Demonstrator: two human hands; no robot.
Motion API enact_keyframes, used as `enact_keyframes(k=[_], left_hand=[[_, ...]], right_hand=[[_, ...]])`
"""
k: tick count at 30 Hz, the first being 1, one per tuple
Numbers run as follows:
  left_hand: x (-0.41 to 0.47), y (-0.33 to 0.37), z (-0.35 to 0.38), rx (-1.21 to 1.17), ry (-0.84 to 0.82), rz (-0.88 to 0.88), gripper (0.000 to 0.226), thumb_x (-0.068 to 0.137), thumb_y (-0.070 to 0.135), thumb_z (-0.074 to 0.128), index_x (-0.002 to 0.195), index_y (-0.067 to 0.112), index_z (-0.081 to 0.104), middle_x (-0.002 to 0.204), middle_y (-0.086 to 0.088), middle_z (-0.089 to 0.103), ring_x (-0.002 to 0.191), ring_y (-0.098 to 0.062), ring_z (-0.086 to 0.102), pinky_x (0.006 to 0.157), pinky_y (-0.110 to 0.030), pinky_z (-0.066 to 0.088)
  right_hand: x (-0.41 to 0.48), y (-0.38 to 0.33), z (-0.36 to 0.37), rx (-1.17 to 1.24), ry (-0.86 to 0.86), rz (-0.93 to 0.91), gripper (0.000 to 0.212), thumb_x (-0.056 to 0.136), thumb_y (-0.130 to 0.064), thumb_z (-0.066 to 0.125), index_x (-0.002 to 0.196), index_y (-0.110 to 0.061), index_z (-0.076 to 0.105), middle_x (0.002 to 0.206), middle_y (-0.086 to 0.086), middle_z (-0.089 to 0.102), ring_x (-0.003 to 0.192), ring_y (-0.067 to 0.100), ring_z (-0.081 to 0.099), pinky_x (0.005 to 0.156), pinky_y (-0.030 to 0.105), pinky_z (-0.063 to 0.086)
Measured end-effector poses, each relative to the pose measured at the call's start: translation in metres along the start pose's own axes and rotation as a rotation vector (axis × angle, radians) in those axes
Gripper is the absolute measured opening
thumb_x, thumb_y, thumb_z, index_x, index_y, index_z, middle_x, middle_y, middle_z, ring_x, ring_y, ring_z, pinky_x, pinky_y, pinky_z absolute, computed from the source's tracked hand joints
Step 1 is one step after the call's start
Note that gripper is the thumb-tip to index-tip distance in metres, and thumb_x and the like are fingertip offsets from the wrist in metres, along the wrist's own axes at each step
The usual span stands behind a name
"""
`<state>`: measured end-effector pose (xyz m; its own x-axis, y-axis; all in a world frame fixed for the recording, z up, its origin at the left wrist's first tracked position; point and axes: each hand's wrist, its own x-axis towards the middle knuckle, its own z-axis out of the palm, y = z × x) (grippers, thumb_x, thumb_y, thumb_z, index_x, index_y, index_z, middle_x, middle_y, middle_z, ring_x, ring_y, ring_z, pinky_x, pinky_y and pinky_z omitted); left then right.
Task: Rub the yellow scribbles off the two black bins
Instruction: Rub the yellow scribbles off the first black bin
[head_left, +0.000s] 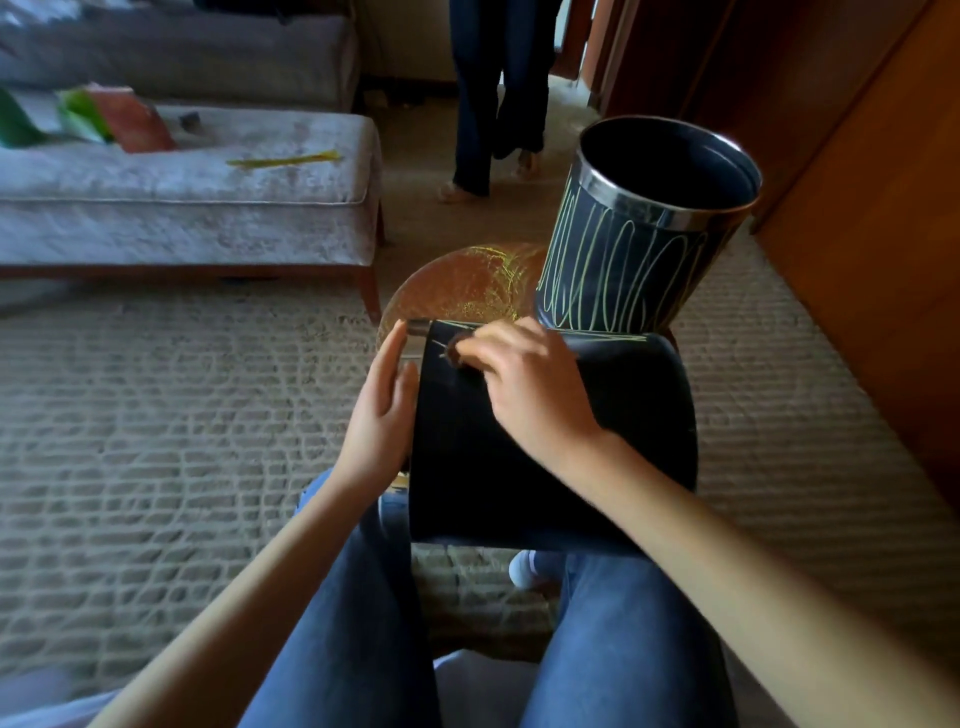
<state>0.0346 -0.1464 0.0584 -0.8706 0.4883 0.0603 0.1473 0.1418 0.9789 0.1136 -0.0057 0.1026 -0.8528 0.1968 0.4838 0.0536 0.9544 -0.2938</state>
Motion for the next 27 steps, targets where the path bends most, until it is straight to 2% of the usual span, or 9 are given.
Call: enact_keyframes(k=[5, 8, 10, 12, 15, 16, 20, 25, 27], left_hand=[[0.012, 0.000, 0.002, -0.026, 0.011, -0.023, 0.042, 0.108, 0.017, 0.036, 0.150, 0.017, 0.038, 0.154, 0.001, 0.042, 0.143, -0.008, 0.035, 0.122, -0.037, 0.024], [0.006, -0.002, 0.001, -0.022, 0.010, 0.005, 0.043, 0.108, 0.014, 0.034, 0.150, 0.016, 0.038, 0.154, 0.001, 0.042, 0.143, -0.007, 0.035, 0.121, -0.032, 0.025], [0.000, -0.004, 0.000, -0.018, 0.012, 0.021, 0.044, 0.107, 0.011, 0.033, 0.151, 0.013, 0.037, 0.154, 0.000, 0.041, 0.143, -0.007, 0.034, 0.121, -0.031, 0.024], [-0.006, -0.009, -0.002, -0.037, 0.014, 0.042, 0.044, 0.106, 0.014, 0.032, 0.150, 0.017, 0.037, 0.155, -0.001, 0.041, 0.144, -0.014, 0.035, 0.121, -0.038, 0.024], [-0.009, -0.012, -0.003, -0.052, -0.003, 0.047, 0.045, 0.102, 0.024, 0.032, 0.145, 0.036, 0.036, 0.152, -0.007, 0.046, 0.139, -0.042, 0.037, 0.117, -0.056, 0.029], [-0.007, -0.011, -0.003, -0.047, -0.003, 0.038, 0.044, 0.104, 0.023, 0.032, 0.145, 0.036, 0.036, 0.152, -0.006, 0.046, 0.139, -0.040, 0.037, 0.117, -0.053, 0.030], [0.005, -0.002, 0.000, -0.072, 0.001, 0.008, 0.043, 0.107, 0.010, 0.030, 0.150, 0.015, 0.039, 0.151, 0.002, 0.044, 0.137, -0.002, 0.039, 0.118, -0.026, 0.028], [0.019, -0.003, -0.001, -0.036, 0.001, -0.070, 0.048, 0.099, 0.017, 0.035, 0.146, 0.017, 0.044, 0.147, -0.007, 0.050, 0.138, -0.025, 0.044, 0.119, -0.046, 0.031], [0.029, 0.012, 0.001, 0.011, 0.039, -0.153, 0.044, 0.094, 0.015, 0.036, 0.133, 0.014, 0.056, 0.132, -0.008, 0.061, 0.125, -0.024, 0.054, 0.112, -0.042, 0.040]], right_hand=[[-0.082, -0.019, 0.002, -0.027, -0.030, -0.378, 0.024, 0.098, -0.009, 0.053, 0.102, -0.015, 0.076, 0.115, 0.002, 0.071, 0.103, 0.025, 0.062, 0.087, 0.038, 0.047], [-0.078, -0.009, 0.001, -0.082, -0.036, -0.563, 0.020, 0.100, -0.010, 0.055, 0.104, -0.015, 0.074, 0.116, 0.003, 0.070, 0.102, 0.025, 0.064, 0.089, 0.039, 0.049], [-0.050, -0.008, 0.002, -0.044, -0.009, -0.470, 0.023, 0.097, -0.005, 0.054, 0.102, -0.013, 0.075, 0.110, 0.005, 0.071, 0.096, 0.028, 0.064, 0.082, 0.040, 0.050], [-0.008, -0.002, 0.006, 0.030, -0.024, -0.241, 0.026, 0.088, 0.000, 0.057, 0.101, -0.012, 0.075, 0.104, 0.006, 0.073, 0.088, 0.032, 0.063, 0.077, 0.043, 0.052], [0.044, 0.007, 0.015, 0.067, -0.208, 0.014, 0.030, 0.088, 0.002, 0.060, 0.109, -0.012, 0.074, 0.109, 0.006, 0.072, 0.094, 0.033, 0.059, 0.084, 0.049, 0.051], [0.050, 0.007, 0.018, 0.058, -0.254, 0.045, 0.031, 0.090, 0.001, 0.058, 0.113, -0.013, 0.073, 0.112, 0.006, 0.071, 0.098, 0.033, 0.058, 0.087, 0.049, 0.050], [0.019, -0.006, 0.014, 0.041, -0.122, -0.079, 0.038, 0.087, 0.000, 0.046, 0.109, -0.009, 0.075, 0.108, 0.010, 0.073, 0.094, 0.035, 0.062, 0.083, 0.049, 0.053], [-0.053, -0.017, 0.001, 0.106, -0.165, -0.341, 0.032, 0.095, -0.006, 0.048, 0.111, -0.013, 0.075, 0.119, 0.005, 0.070, 0.110, 0.028, 0.063, 0.096, 0.045, 0.048], [-0.068, -0.011, -0.014, 0.165, -0.195, -0.355, 0.032, 0.096, -0.005, 0.054, 0.123, -0.013, 0.069, 0.125, 0.004, 0.068, 0.116, 0.024, 0.062, 0.103, 0.042, 0.046]])
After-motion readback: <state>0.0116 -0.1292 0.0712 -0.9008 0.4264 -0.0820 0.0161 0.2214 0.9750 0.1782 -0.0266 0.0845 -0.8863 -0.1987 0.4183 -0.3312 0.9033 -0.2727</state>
